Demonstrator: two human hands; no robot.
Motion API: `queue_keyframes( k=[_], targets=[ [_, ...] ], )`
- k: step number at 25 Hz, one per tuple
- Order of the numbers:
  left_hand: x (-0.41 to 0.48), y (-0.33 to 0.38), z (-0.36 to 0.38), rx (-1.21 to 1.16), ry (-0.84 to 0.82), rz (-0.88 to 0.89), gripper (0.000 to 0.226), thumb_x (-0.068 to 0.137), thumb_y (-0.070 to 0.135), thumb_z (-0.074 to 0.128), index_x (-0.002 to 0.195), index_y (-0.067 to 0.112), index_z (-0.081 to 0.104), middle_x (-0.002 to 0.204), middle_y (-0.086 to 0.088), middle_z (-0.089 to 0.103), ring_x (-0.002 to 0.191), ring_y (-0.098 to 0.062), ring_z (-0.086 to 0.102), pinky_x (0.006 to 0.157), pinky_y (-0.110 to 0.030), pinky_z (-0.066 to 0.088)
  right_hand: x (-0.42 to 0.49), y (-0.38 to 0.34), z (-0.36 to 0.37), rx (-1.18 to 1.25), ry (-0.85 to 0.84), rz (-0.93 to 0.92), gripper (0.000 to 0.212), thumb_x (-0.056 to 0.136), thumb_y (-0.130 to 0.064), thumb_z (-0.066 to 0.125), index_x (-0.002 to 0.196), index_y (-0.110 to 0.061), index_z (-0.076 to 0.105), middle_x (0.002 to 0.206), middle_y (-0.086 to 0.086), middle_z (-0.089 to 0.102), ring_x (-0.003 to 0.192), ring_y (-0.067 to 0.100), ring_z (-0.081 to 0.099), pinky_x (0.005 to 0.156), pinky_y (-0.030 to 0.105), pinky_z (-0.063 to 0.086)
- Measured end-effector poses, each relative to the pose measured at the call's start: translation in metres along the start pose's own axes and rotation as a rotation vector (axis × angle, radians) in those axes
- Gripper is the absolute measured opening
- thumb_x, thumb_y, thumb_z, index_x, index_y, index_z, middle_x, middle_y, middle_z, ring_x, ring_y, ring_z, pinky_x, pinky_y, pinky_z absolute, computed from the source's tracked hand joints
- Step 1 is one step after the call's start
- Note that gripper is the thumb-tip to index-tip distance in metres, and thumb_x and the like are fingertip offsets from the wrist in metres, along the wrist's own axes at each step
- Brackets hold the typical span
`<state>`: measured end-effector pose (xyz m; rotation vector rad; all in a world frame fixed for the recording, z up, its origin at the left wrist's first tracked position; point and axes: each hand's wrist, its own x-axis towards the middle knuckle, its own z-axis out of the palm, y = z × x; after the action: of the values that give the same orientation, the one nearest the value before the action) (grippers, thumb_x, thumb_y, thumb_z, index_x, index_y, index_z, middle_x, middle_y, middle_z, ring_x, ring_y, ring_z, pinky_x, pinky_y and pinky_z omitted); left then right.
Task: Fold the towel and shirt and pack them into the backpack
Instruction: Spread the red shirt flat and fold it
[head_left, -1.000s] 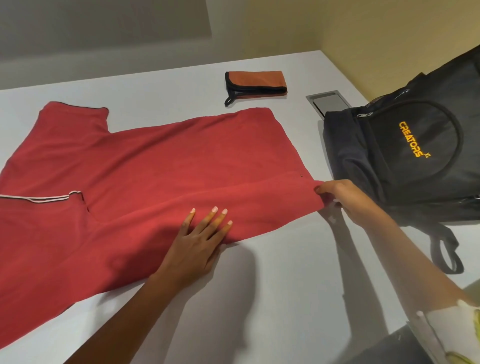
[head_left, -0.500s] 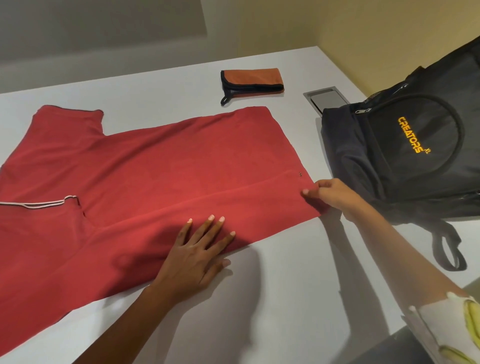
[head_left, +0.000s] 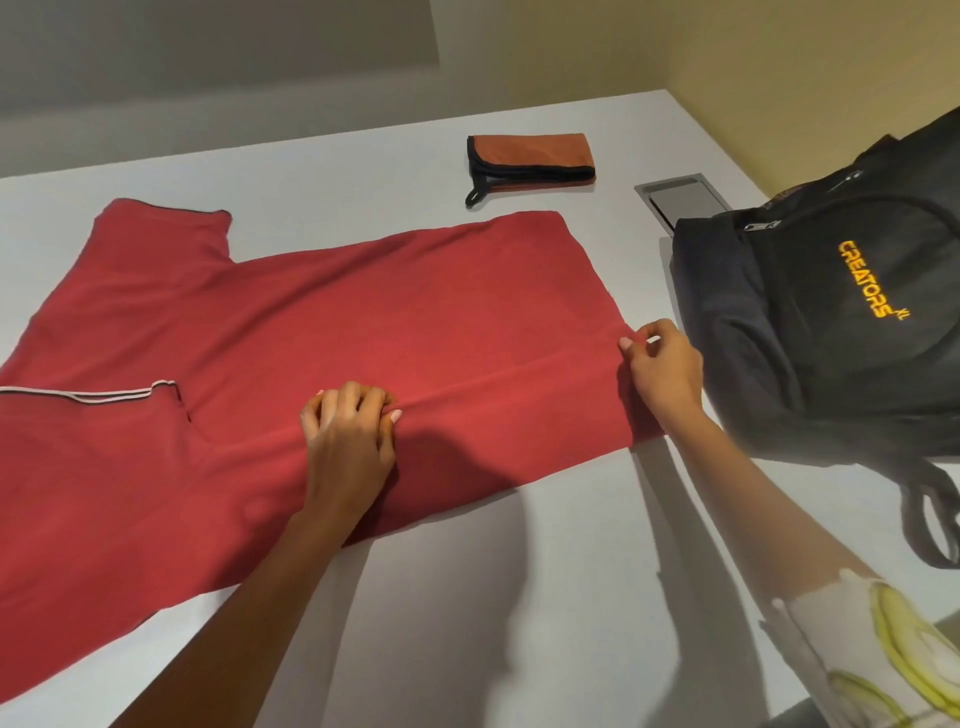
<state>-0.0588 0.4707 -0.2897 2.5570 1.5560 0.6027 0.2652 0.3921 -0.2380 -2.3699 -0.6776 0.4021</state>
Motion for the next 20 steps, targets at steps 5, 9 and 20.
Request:
queue_keyframes(
  k=[5, 9, 20],
  targets=[
    [-0.006, 0.009, -0.006, 0.014, 0.01, 0.009, 0.033, 0.09, 0.032, 0.049, 0.119, 0.022, 0.06, 0.121, 0.001, 0.058, 0.114, -0.023, 0.051, 0.111, -0.052, 0.024, -0.019, 0.002, 0.019, -0.352, 0.154, -0.091, 0.034, 0.097, -0.029, 0.055, 0.127, -0.015, 0.049, 0.13, 0.013, 0.055, 0.121, 0.033, 0.046, 0.1, 0.047, 0.035],
    [-0.033, 0.015, -0.019, 0.069, 0.069, 0.025, 0.042, 0.094, 0.029, 0.047, 0.133, 0.015, 0.056, 0.135, -0.005, 0.054, 0.126, -0.026, 0.046, 0.112, -0.052, 0.023, -0.071, -0.016, 0.058, -0.337, 0.187, -0.464, 0.029, 0.095, -0.028, 0.05, 0.122, -0.02, 0.054, 0.13, 0.005, 0.053, 0.12, 0.029, 0.046, 0.094, 0.045, 0.035],
    [-0.073, -0.031, -0.035, 0.214, -0.226, -0.204, 0.094, 0.085, 0.078, 0.028, 0.155, 0.018, 0.014, 0.163, -0.009, 0.006, 0.151, -0.025, 0.001, 0.118, -0.056, 0.006, -0.075, -0.008, 0.089, -0.605, -0.138, -0.295, 0.083, 0.09, -0.074, 0.009, 0.156, -0.024, 0.002, 0.163, 0.004, -0.009, 0.15, 0.02, -0.01, 0.118, 0.056, -0.004]
  ],
)
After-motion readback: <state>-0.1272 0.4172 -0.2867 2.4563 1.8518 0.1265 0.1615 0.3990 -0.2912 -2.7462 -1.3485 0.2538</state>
